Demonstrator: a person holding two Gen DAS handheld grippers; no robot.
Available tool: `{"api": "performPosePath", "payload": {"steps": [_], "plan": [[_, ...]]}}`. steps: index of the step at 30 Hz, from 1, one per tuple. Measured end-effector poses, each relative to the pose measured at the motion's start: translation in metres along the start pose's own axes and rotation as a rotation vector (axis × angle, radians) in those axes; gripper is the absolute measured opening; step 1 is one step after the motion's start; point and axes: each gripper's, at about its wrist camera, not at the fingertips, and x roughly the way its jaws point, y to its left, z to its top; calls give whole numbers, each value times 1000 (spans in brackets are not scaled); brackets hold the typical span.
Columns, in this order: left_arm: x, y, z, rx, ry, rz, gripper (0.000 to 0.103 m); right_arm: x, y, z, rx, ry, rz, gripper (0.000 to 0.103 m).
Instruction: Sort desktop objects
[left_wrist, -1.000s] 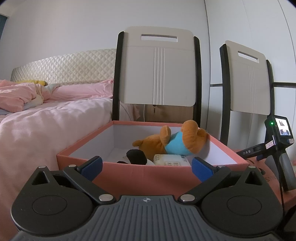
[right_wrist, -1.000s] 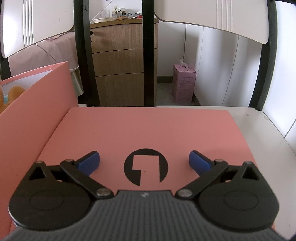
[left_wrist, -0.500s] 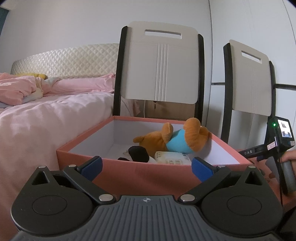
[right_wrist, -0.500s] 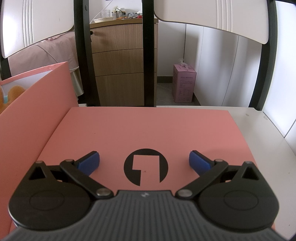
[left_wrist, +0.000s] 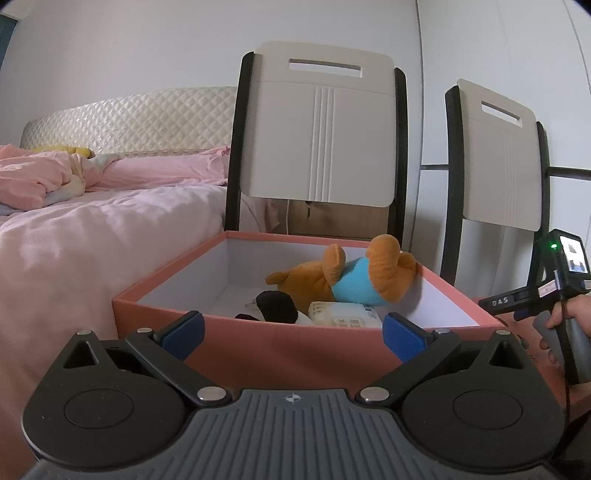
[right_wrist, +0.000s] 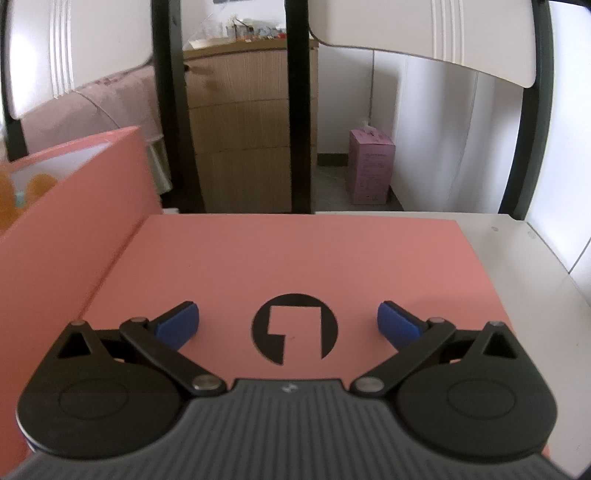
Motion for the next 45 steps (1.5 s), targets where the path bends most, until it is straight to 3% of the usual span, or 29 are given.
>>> {"api": "performPosePath", "payload": {"steps": [8,16,22,27,29,34,40,45], "plan": [[-3,-4,1,11,-23,-29,103,-94,-4,-10,-4,-199,-10,103],[-9,-13,4,27,-73,-12,103,-193,-6,-52,-21,-331,1,103],[-21,-28,2,61,-117,-40,103,-243,-9,-81,-36,-431,18,103],[-27,-39,-4,75,-126,-61,103,-252,-15,-117,-61,-565,27,103],[-29,-40,-6,77,-135,-60,103,-246,-16,-125,-70,-543,9,103],[-28,-43,-10,45,-140,-57,103,-235,-21,-144,-37,-580,62,103],[-24,-60,-22,66,-116,-75,103,-226,-26,-151,-38,-562,81,103],[-24,-83,-37,113,-87,-150,103,-219,-50,-154,-39,-459,33,103]]}}
